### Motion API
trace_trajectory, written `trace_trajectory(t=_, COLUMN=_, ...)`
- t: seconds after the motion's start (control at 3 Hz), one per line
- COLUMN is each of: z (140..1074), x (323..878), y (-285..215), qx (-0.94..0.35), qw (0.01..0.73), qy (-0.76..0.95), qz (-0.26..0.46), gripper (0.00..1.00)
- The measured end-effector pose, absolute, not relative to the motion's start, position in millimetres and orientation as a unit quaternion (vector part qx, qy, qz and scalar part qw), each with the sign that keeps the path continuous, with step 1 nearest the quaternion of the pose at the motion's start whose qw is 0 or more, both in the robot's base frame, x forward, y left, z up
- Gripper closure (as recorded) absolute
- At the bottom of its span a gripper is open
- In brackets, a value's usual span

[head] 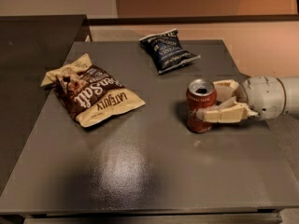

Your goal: Place coke can upright

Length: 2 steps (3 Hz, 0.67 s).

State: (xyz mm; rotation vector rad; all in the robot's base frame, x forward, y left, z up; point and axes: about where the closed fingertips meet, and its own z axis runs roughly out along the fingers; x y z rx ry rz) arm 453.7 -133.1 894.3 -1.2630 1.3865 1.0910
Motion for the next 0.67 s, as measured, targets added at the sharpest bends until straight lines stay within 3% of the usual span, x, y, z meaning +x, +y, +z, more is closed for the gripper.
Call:
trace_trajectory(t=0.33, z=888.6, x=454.2, y=-135.2, qx=-0.505, qw=0.47, qy=0.567, qz=0.45, gripper=0.12)
trace_trajectory(t=0.67, z=886.5, x=453.3, y=-135.3, qx=-0.502, qw=0.472, qy=0.562, qz=0.456, gripper=0.0)
